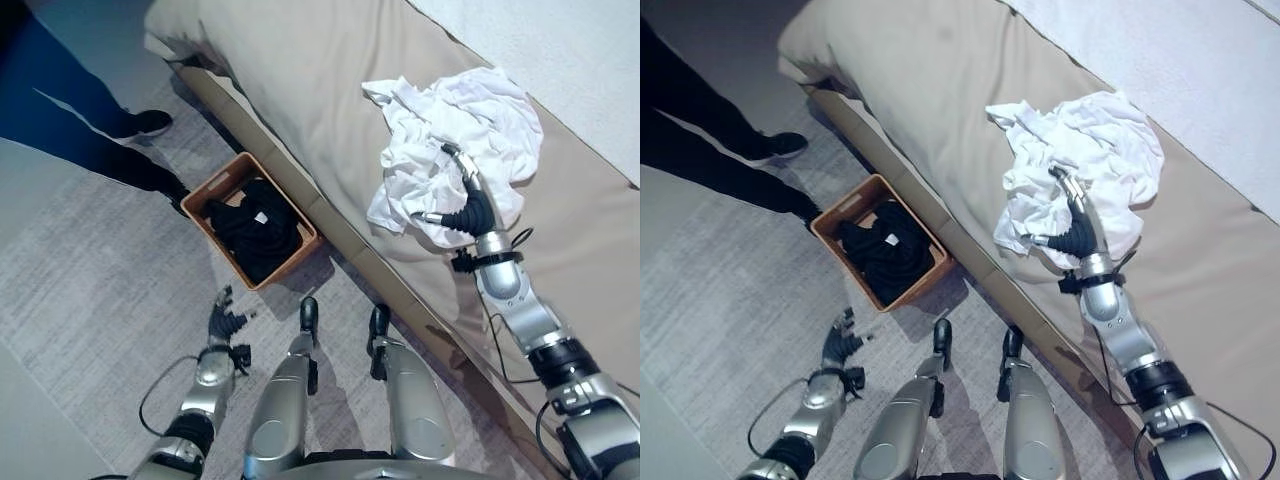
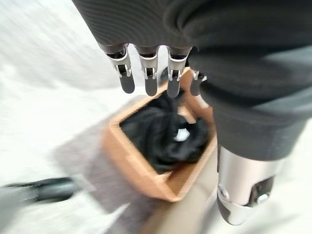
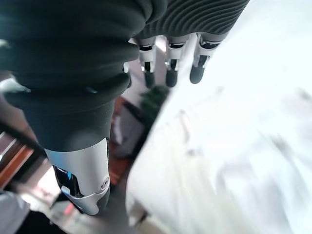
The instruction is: Pick up clothes into the bucket
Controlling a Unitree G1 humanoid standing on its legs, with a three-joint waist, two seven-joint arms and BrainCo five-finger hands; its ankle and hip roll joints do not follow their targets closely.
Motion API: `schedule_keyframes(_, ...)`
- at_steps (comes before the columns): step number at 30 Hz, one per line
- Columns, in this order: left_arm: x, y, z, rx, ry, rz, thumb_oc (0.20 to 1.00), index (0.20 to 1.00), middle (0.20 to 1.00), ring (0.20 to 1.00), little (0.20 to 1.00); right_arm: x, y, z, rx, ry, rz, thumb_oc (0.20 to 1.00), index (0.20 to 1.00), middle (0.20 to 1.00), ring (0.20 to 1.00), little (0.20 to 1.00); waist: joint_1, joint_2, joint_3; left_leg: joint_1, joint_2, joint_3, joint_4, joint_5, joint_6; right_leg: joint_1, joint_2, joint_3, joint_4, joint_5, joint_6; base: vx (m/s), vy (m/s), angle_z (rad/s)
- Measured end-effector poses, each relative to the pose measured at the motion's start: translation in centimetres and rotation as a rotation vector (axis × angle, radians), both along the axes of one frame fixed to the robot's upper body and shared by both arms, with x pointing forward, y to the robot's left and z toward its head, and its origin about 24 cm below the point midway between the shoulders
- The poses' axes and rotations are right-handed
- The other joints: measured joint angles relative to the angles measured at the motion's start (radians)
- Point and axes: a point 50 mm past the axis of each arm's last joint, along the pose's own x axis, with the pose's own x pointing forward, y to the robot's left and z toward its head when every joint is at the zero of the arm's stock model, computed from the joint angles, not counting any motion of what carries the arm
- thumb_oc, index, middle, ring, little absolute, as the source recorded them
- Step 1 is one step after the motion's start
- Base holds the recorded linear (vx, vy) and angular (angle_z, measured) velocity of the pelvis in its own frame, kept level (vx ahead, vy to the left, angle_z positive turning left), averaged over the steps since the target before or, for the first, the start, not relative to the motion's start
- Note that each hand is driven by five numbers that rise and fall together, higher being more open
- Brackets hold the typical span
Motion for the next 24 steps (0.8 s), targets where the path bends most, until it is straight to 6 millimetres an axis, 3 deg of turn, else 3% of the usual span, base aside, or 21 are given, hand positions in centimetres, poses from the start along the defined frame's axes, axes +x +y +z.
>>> schedule_keyframes(4, -1.5, -2.4, -1.1, 0.163, 0.081, -0.363, 1.0, 1.0, 1.0, 1.0, 1.0, 3.0, -2.7, 2.4, -0.064, -0.02, -0.202, 1.0, 1.0, 1.0, 1.0, 1.0, 0.019, 0.041, -0.027, -0.001, -0.005, -0.003, -0.007, 0.005, 0.001, -0.019, -0.008, 0.0, 0.036, -0.02, -0.002, 0.01, -0.039, 0.05)
schedule_keyframes(7, -1.8, -2.8, -1.2, 0.19, 0.088, -0.428, 1.0, 1.0, 1.0, 1.0, 1.0, 4.3, -4.4, 3.2, -0.09, 0.008, -0.318, 1.0, 1.0, 1.0, 1.0, 1.0, 0.033, 0.049, -0.034, -0.01, -0.011, -0.011, -0.008, 0.01, -0.004, -0.05, -0.021, -0.002, 0.095, -0.052, -0.009, 0.0, -0.087, 0.11)
schedule_keyframes(9, -2.2, -3.3, -1.3, 0.189, 0.089, -0.471, 1.0, 1.0, 1.0, 1.0, 1.0, 5.3, -4.5, 4.7, -0.103, -0.005, -0.364, 1.0, 1.0, 1.0, 1.0, 1.0, 0.031, 0.056, -0.044, -0.042, -0.01, -0.015, -0.01, 0.016, -0.006, -0.101, -0.025, -0.004, 0.137, -0.067, -0.018, -0.03, -0.115, 0.07)
schedule_keyframes(13, -1.1, -4.8, 0.2, 0.11, -0.004, -0.472, 1.0, 1.0, 1.0, 1.0, 1.0, 6.3, -6.0, 6.5, -0.088, 0.024, -0.466, 1.0, 1.0, 1.0, 1.0, 1.0, 0.063, 0.063, -0.049, -0.119, 0.001, -0.03, -0.013, 0.044, -0.013, -0.204, -0.022, -0.016, 0.203, -0.086, -0.044, -0.04, -0.088, 0.07)
schedule_keyframes(21, 0.1, -6.5, 1.5, -0.027, -0.074, -0.412, 1.0, 1.0, 1.0, 1.0, 1.0, 6.6, -7.4, 6.4, -0.145, 0.126, -0.574, 1.0, 1.0, 1.0, 1.0, 1.0, 0.082, 0.088, -0.015, -0.219, 0.009, -0.071, -0.011, 0.062, -0.005, -0.325, -0.035, -0.057, 0.289, -0.12, -0.078, -0.04, -0.054, 0.16)
schedule_keyframes(24, 0.3, -6.8, 1.7, -0.037, -0.085, -0.406, 1.0, 1.0, 1.0, 1.0, 1.0, 6.1, -9.1, 6.4, -0.201, 0.17, -0.628, 1.0, 1.0, 1.0, 1.0, 1.0, 0.081, 0.09, 0.0, -0.271, -0.003, -0.082, -0.002, 0.06, -0.03, -0.39, -0.056, -0.064, 0.344, -0.152, -0.083, 0.05, -0.06, 0.21)
